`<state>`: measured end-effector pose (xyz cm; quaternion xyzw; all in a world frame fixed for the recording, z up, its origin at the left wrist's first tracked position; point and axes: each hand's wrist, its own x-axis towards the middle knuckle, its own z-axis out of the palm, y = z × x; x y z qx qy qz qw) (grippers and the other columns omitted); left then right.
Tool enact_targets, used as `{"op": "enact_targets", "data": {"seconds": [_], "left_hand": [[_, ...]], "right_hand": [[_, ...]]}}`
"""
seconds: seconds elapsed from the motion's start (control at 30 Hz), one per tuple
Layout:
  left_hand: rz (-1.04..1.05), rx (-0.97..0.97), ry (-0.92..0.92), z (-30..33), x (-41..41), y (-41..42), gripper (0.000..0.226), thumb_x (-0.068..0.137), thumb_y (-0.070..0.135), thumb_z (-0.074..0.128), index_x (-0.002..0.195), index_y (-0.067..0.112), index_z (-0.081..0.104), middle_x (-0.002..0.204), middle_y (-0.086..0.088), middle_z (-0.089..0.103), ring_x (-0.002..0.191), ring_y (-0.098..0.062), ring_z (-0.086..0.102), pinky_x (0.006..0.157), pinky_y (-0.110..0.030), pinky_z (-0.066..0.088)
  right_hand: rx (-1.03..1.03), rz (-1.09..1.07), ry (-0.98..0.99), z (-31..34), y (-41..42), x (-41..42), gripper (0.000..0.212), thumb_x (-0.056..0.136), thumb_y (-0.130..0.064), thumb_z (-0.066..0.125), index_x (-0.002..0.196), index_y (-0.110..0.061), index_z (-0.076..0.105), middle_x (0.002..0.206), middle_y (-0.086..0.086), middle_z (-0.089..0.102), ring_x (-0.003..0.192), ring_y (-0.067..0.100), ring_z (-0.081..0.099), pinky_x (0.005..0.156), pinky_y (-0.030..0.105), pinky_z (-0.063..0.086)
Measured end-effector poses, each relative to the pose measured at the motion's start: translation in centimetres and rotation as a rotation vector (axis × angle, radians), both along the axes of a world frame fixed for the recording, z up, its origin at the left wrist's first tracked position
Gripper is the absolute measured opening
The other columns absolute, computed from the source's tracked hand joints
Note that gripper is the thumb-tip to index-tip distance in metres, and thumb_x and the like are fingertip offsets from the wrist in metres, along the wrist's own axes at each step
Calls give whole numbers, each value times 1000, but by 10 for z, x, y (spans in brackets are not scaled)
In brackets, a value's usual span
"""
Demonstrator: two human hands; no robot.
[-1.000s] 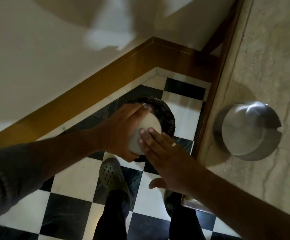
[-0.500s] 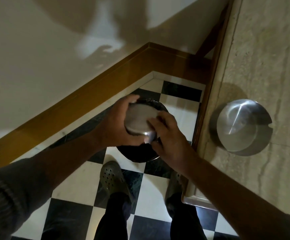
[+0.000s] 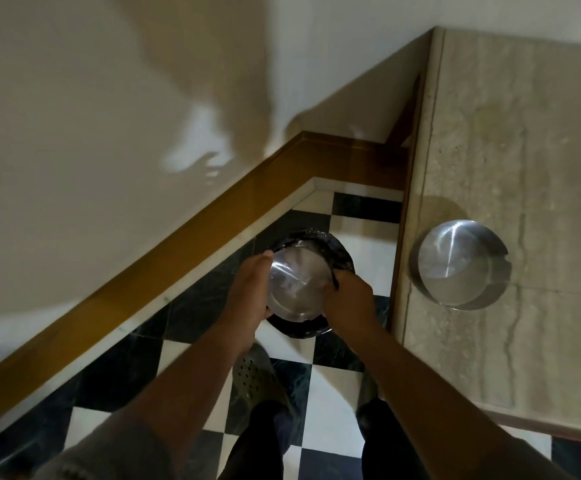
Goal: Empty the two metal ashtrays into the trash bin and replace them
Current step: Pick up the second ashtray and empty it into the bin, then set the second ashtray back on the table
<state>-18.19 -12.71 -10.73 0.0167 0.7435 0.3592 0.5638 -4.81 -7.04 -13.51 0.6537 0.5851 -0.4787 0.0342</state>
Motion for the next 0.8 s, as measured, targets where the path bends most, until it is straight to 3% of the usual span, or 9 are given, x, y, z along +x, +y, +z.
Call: {"op": "enact_targets", "data": {"seconds": [0.1,0.23,0.33,0.4,0.47,0.57,0.67,0.73,0.8], "left_hand": [[-33,82,42,28,-1,11,25,95,47,51,119,41,56,111,11,58,100,-10,58,77,-38,55],[-179,199,95,65,10,32,52,83,54,53,132,37,54,108,20,60,99,-3,60,76,-35,58],[-190,245,84,101,33,55,14,85,55,53,97,57,60,94,23,64,88,-3,63,78,-39,61],[-212,261,85,123,57,72,13,85,58,48,88,55,60,97,19,62,92,-8,62,86,-46,60],[-246,296,64,139,87,83,25,83,60,45,95,48,62,103,11,64,98,-16,63,91,-52,57],[-289,343,29,154,142,100,34,84,57,45,105,37,63,108,4,67,103,-21,65,93,-54,57],[-306,278,23,154,202,119,49,80,52,45,119,28,61,113,-1,63,107,-23,61,97,-54,54],[-320,228,-10,148,233,128,47,80,51,44,118,27,59,108,3,61,105,-21,59,98,-54,53],[-338,200,-21,139,253,132,42,77,50,42,109,29,60,105,0,63,102,-22,60,96,-53,54]], "right_hand": [[19,-10,37,30,15,0,27,100,-15,44,115,-4,63,114,15,66,104,27,63,91,37,55],[95,-5,35,74,40,16,28,100,-16,41,109,-1,63,106,15,67,96,27,65,86,40,57],[156,-60,61,110,57,42,25,98,-12,41,102,1,63,99,20,67,88,31,66,79,46,59],[163,-118,97,133,69,70,26,97,-8,41,96,5,64,93,24,67,84,37,67,75,53,59],[169,-161,119,150,80,103,26,94,-3,41,90,5,66,89,24,69,82,39,68,72,59,58],[95,-292,102,168,92,161,33,93,-4,43,80,-19,69,89,11,71,82,30,69,74,56,61],[76,-357,42,167,102,213,32,91,-4,44,79,-21,69,89,10,70,82,30,68,72,54,62],[75,-397,20,161,106,239,32,90,-6,46,81,-27,67,91,6,70,83,27,68,71,52,63],[70,-424,4,151,109,257,25,91,-9,47,93,-22,68,92,5,70,85,27,68,73,52,62]]}}
